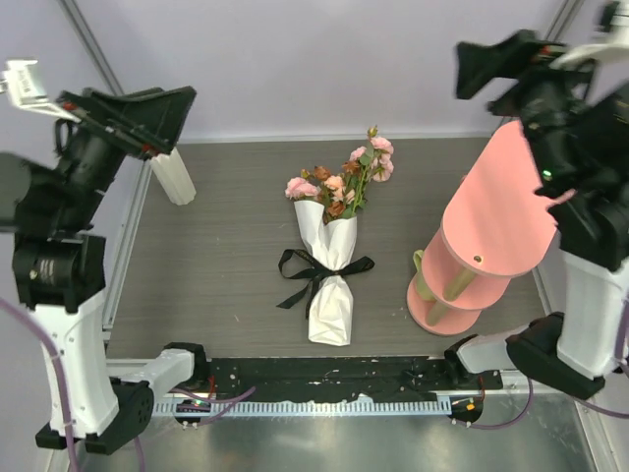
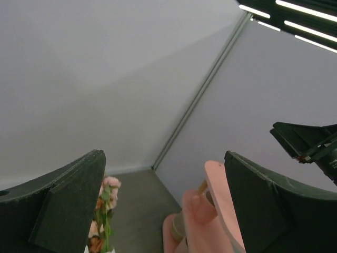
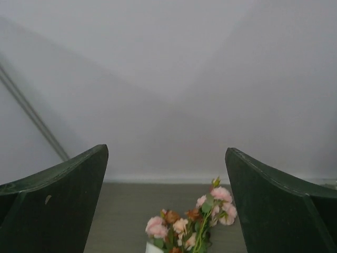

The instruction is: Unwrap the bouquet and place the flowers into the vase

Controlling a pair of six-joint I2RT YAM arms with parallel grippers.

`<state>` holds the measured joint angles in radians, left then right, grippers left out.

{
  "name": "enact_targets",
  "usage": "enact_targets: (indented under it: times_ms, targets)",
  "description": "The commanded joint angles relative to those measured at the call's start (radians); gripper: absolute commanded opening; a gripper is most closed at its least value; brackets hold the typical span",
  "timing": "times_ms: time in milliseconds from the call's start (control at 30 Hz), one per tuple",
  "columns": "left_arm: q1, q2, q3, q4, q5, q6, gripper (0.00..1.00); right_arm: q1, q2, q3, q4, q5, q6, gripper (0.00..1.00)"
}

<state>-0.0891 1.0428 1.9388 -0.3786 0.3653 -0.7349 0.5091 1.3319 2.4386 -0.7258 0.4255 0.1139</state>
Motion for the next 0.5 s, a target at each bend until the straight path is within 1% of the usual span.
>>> enact_targets:
  times_ms: [0, 67, 100, 133, 167, 200, 233, 300, 333, 367, 433, 467]
  targets:
    - [0.006, -0.001, -0.072, -0.049, 0.110, -0.032, 1.00, 0.017, 0.036, -0.079, -0.028, -0.306, 0.122, 1.00]
    - [0.006, -0.006, -0.150, -0.057, 0.138, -0.031, 1.00, 0.064, 0.032, -0.163, 0.009, -0.341, 0.142, 1.00]
    - [0.006, -0.007, -0.178, -0.069, 0.145, -0.028, 1.00, 0.136, 0.032, -0.186, 0.012, -0.314, 0.142, 1.00]
    - [0.006, -0.009, -0.208, -0.075, 0.149, -0.024, 1.00, 0.173, 0.030, -0.208, 0.019, -0.289, 0.139, 1.00]
    - [0.006, -0.015, -0.275, -0.078, 0.161, -0.018, 1.00, 0.210, 0.033, -0.243, 0.025, -0.268, 0.135, 1.00]
    - [0.006, -0.018, -0.309, -0.079, 0.184, -0.014, 1.00, 0.259, 0.035, -0.259, 0.025, -0.210, 0.121, 1.00]
    - [0.006, -0.020, -0.342, -0.080, 0.198, -0.008, 1.00, 0.349, 0.038, -0.274, 0.028, -0.180, 0.112, 1.00]
    - [0.006, -0.026, -0.441, -0.077, 0.233, 0.005, 1.00, 0.448, 0.068, -0.285, 0.003, -0.108, 0.092, 1.00]
    - [0.006, -0.029, -0.477, -0.074, 0.242, 0.006, 1.00, 0.527, 0.081, -0.286, -0.015, -0.053, 0.089, 1.00]
    - [0.006, -0.032, -0.548, -0.072, 0.250, 0.009, 1.00, 0.554, 0.087, -0.311, -0.021, -0.036, 0.089, 1.00]
    - [0.006, -0.043, -0.619, -0.074, 0.267, 0.031, 1.00, 0.603, 0.086, -0.357, -0.015, -0.027, 0.121, 1.00]
    - [0.006, -0.046, -0.686, -0.080, 0.267, 0.041, 1.00, 0.614, 0.078, -0.434, -0.006, -0.028, 0.133, 1.00]
